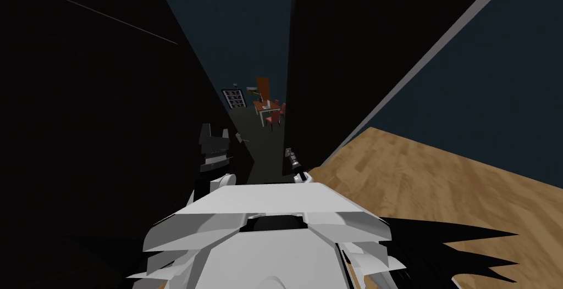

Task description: Push the door open

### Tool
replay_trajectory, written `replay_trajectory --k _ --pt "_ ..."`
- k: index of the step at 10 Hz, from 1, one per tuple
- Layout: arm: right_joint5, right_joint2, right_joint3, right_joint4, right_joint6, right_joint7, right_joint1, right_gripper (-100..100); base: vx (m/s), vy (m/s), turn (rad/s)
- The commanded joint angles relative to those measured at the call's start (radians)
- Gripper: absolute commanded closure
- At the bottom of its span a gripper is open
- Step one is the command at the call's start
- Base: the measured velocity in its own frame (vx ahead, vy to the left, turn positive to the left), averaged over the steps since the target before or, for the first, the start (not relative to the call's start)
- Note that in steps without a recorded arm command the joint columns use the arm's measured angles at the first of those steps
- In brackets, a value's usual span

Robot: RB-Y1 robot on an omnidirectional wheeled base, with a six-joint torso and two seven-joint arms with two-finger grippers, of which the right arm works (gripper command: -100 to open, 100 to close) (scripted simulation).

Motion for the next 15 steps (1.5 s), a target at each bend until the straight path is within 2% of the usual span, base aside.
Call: replay_trajectory --k 1,4,5,7,9,11,13,15 --pt "-0.015 -0.020 -0.022 0.012 -0.010 0.010 -0.019 100 0.187 0.013 -0.065" --pt "-0.036 -0.037 -0.048 0.013 -0.011 0.030 -0.021 100 0.179 0.037 -0.078" --pt "-0.037 -0.039 -0.043 0.022 -0.014 0.021 -0.024 -100 -0.047 0.031 -0.086" --pt "-0.041 -0.037 -0.046 0.019 -0.011 0.018 -0.024 -100 -0.205 0.037 -0.039" --pt "-0.047 -0.026 -0.049 0.015 -0.006 0.015 -0.024 -100 -0.246 0.074 -0.052" --pt "-0.055 0.010 -0.053 0.009 0.001 0.010 -0.023 -100 -0.263 0.083 -0.078" --pt "-0.056 -0.015 -0.058 0.036 -0.016 0.014 -0.034 -100 -0.013 0.045 0.011" --pt "-0.057 -0.021 -0.060 0.037 -0.019 0.016 -0.034 -100 0.180 0.029 0.014"
